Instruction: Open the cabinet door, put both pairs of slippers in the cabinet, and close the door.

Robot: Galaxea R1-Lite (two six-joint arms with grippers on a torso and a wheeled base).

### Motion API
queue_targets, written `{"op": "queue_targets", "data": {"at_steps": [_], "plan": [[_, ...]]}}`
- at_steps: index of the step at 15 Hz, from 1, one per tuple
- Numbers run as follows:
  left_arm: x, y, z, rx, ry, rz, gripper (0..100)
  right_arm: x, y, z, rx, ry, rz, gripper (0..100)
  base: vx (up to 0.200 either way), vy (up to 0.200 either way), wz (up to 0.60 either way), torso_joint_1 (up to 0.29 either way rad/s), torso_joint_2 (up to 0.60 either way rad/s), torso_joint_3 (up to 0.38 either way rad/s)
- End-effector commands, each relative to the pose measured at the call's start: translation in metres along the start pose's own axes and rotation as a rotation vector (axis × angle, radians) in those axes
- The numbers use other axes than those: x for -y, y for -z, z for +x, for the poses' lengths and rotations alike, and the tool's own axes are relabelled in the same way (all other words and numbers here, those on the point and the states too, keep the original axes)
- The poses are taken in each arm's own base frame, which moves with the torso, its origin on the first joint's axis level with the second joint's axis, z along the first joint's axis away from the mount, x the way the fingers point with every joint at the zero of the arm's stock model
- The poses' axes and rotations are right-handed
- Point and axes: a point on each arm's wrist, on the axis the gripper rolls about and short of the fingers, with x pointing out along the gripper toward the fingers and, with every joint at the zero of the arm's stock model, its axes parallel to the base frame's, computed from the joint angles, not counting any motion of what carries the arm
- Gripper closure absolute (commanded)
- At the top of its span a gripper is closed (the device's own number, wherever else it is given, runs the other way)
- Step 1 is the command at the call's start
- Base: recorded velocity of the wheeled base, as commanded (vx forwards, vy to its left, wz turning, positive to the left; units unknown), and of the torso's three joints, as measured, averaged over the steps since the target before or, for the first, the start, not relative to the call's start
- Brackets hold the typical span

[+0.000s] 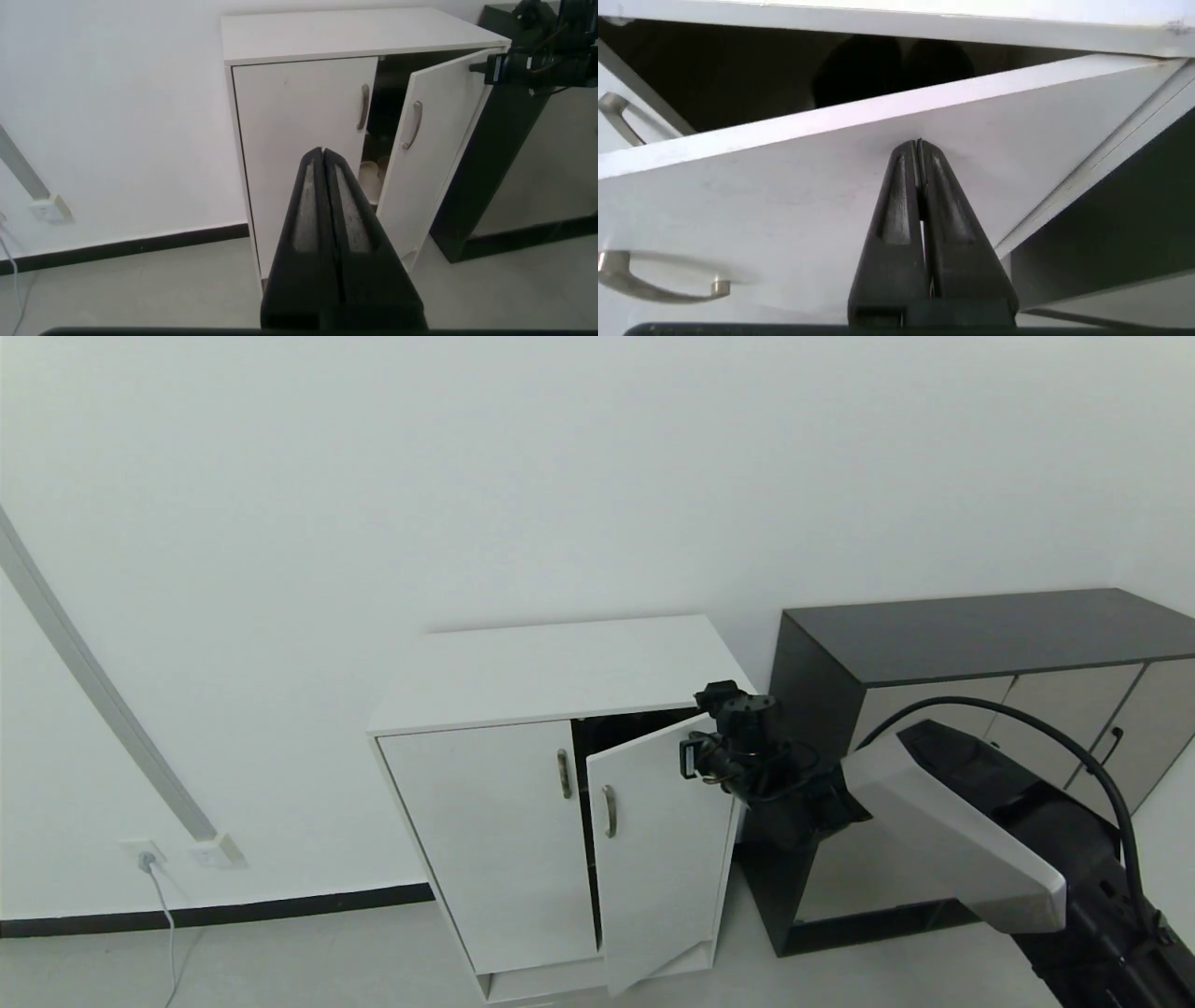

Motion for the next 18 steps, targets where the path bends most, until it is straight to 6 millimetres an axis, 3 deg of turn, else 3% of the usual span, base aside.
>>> {"op": "queue_targets", "data": {"at_steps": [1, 3, 5, 8, 11, 14, 16, 18], "plan": [[0.0, 0.0, 0.0, -0.001, 0.0, 0.0, 100, -0.001, -0.001, 0.0, 0.004, -0.014, 0.003, 100, 0.0, 0.0, 0.0, 0.0, 0.0, 0.0], [0.0, 0.0, 0.0, -0.001, 0.0, 0.0, 100, -0.001, -0.005, -0.003, 0.011, -0.016, 0.004, 100, 0.0, 0.0, 0.0, 0.0, 0.0, 0.0], [0.0, 0.0, 0.0, -0.001, 0.0, 0.0, 100, 0.001, -0.013, -0.02, 0.021, -0.015, 0.004, 100, 0.0, 0.0, 0.0, 0.0, 0.0, 0.0], [0.0, 0.0, 0.0, -0.001, 0.0, 0.0, 100, 0.002, -0.027, -0.09, 0.007, -0.041, -0.003, 100, 0.0, 0.0, 0.0, 0.0, 0.0, 0.0], [0.0, 0.0, 0.0, -0.001, 0.0, 0.0, 100, -0.002, -0.017, -0.166, -0.044, -0.115, -0.022, 100, 0.0, 0.0, 0.0, 0.0, 0.0, 0.0], [0.0, 0.0, 0.0, -0.001, 0.0, 0.0, 100, -0.007, 0.002, -0.217, -0.085, -0.168, -0.022, 100, 0.0, 0.0, 0.0, 0.0, 0.0, 0.0], [0.0, 0.0, 0.0, -0.001, 0.0, 0.001, 100, -0.005, 0.016, -0.236, -0.105, -0.184, -0.014, 100, 0.2, 0.0, 0.0, 0.0, 0.0, 0.002], [0.0, 0.0, 0.0, -0.001, 0.0, 0.001, 100, -0.002, 0.028, -0.242, -0.115, -0.183, -0.012, 100, 0.2, 0.0, 0.0, -0.012, -0.01, 0.005]]}}
